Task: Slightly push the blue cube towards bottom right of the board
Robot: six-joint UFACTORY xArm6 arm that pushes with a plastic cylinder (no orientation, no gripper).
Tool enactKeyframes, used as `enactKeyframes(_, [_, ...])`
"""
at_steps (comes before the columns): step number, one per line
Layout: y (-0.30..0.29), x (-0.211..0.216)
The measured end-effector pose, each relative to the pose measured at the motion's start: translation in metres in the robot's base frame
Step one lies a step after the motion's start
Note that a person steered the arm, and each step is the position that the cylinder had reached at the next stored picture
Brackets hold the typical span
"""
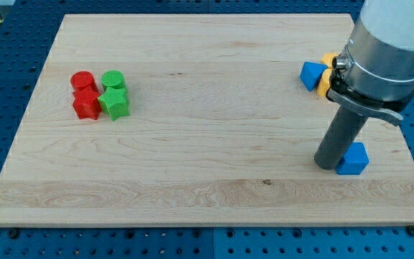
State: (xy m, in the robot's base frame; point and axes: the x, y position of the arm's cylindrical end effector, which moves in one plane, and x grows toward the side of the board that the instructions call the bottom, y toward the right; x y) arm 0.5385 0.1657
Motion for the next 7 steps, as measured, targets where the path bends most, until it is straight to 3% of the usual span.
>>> enactKeyframes(4, [0.026, -0.019])
enactKeyframes(7, [0.033, -0.006])
